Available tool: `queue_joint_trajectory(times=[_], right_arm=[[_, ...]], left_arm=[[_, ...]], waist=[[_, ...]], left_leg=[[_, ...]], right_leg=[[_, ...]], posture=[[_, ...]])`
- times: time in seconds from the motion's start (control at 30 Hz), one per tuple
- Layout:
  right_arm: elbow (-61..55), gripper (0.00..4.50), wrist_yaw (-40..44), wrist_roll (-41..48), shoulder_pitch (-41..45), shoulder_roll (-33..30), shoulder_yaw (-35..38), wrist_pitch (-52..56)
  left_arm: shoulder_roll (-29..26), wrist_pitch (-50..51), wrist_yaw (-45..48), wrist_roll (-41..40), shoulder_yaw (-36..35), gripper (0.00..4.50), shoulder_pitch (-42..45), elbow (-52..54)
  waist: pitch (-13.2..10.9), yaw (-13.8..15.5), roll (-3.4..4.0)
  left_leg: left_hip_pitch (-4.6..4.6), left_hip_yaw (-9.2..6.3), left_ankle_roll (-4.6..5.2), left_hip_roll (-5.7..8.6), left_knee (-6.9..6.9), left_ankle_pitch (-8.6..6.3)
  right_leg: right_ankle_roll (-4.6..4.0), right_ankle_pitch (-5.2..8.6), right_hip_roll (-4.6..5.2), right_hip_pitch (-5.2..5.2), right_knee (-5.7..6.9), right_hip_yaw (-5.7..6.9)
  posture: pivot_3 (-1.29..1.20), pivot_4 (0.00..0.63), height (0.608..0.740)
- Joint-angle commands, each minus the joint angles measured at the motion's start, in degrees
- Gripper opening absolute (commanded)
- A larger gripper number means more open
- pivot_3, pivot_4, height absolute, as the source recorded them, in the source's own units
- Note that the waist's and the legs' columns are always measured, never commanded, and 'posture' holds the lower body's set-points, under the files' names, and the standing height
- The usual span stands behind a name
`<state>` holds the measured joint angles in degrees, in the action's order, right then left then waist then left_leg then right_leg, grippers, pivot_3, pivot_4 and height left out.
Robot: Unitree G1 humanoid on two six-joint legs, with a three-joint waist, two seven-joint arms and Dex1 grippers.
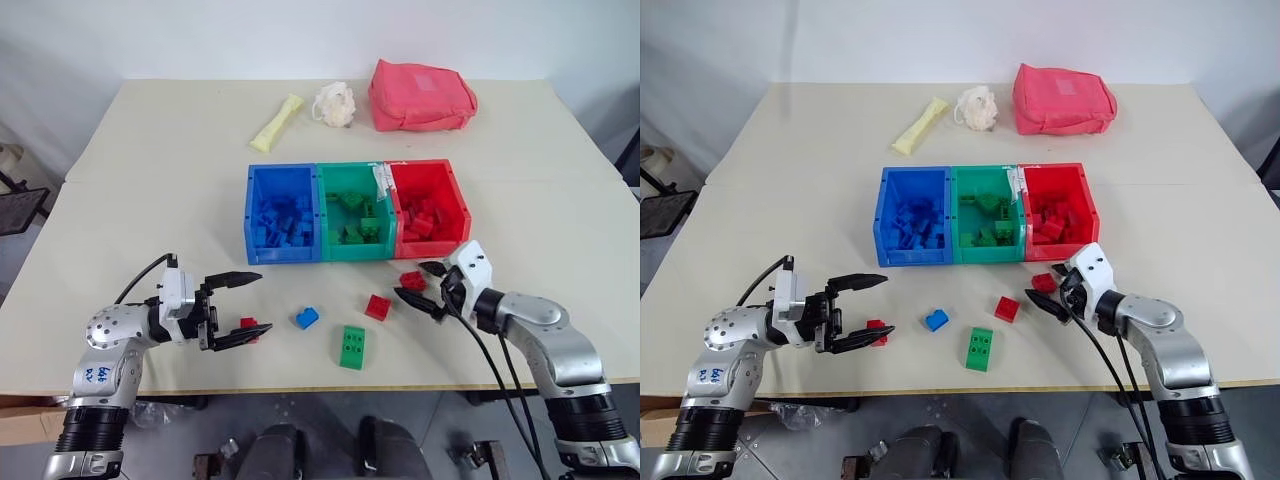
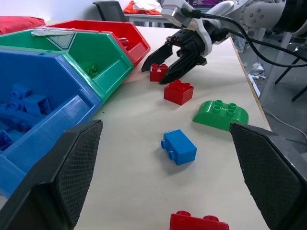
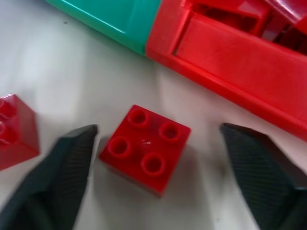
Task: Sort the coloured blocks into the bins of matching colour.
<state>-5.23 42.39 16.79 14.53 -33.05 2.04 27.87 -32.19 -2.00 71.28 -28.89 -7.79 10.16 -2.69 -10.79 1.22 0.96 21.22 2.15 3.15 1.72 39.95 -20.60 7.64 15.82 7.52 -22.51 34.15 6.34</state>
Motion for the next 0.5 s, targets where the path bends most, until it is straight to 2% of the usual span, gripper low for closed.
queue_joint_trajectory(times=[0.03, 0.17, 0.33, 0.5], right_arm=[[-2.34, 2.85, -0.50, 0.48, -1.42, 0.20, 0.46, 0.00], [-5.00, 1.47, -1.01, 1.25, -2.79, -0.02, 1.22, 0.83], [-11.08, 1.46, -1.78, 2.91, -2.67, -0.83, 3.26, 2.72], [-14.02, 1.46, -2.68, 5.68, 3.69, -3.36, 7.95, 5.05]], left_arm=[[0.04, -0.51, 0.00, -0.98, -0.40, 4.50, -0.11, 1.49], [-0.07, -0.46, 0.16, -1.05, -0.47, 4.50, 0.07, 1.22], [0.26, -0.34, -0.01, -1.15, -0.32, 4.50, 0.87, 0.95], [1.57, 0.22, -1.44, -1.83, -0.55, 4.50, 3.63, 0.70]], waist=[[0.00, 0.00, 0.00], [0.00, 0.00, 0.00], [0.00, -0.01, 0.00], [0.00, 0.08, 0.00]], left_leg=[[-0.01, 0.00, 0.00, 0.00, 0.00, 0.00], [0.00, 0.01, 0.00, 0.00, 0.00, 0.00], [0.00, 0.01, 0.00, 0.00, 0.00, 0.00], [0.01, 0.02, 0.02, 0.02, 0.02, 0.01]], right_leg=[[0.00, 0.00, -0.01, 0.00, 0.01, 0.01], [0.00, 0.00, 0.00, 0.00, 0.01, 0.02], [0.00, 0.00, 0.00, -0.02, 0.03, 0.02], [0.00, 0.00, 0.01, -0.02, 0.02, 0.01]], posture=[[0.00, 0.150, 0.740], [0.00, 0.150, 0.740], [0.00, 0.150, 0.740], [0.00, 0.150, 0.740]])
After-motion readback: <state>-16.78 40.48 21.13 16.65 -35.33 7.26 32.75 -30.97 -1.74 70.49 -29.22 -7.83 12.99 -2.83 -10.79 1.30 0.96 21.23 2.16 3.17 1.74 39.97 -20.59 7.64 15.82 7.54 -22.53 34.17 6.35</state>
